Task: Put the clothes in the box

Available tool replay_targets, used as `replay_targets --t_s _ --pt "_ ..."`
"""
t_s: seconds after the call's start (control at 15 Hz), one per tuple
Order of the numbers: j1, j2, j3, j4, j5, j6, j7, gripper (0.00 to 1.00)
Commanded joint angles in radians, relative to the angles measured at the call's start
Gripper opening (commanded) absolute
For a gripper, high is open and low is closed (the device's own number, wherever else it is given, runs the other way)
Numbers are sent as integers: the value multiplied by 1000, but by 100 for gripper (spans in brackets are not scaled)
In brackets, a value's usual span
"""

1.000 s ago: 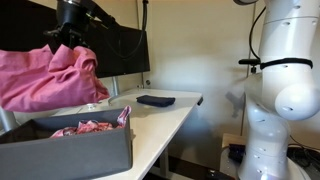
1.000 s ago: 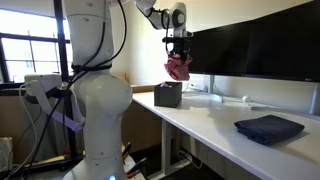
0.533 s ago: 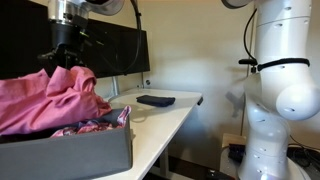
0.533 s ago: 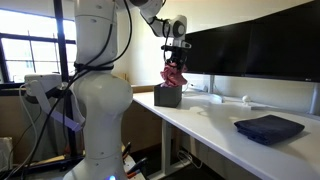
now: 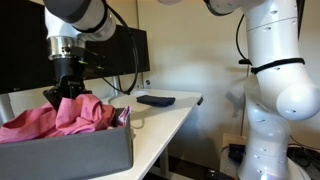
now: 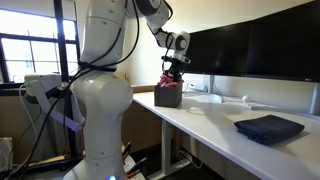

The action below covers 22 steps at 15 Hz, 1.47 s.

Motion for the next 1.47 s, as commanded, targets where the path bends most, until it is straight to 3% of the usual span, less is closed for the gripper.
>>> replay_targets --t_s 0.0,0.33,0.67,0.73,0.8,1.0,1.4 --pt "-3 37 -2 8 37 -48 26 9" --pt "-3 70 -10 -19 45 -31 39 9" --pt "22 51 -23 -54 -62 56 85 6" --pt "29 46 -24 -54 -101 65 93 40" --pt "37 41 -25 -56 -143 76 101 40" --pt "61 26 -25 -62 -272 105 135 59" --pt "86 -1 -14 -70 -367 111 178 97"
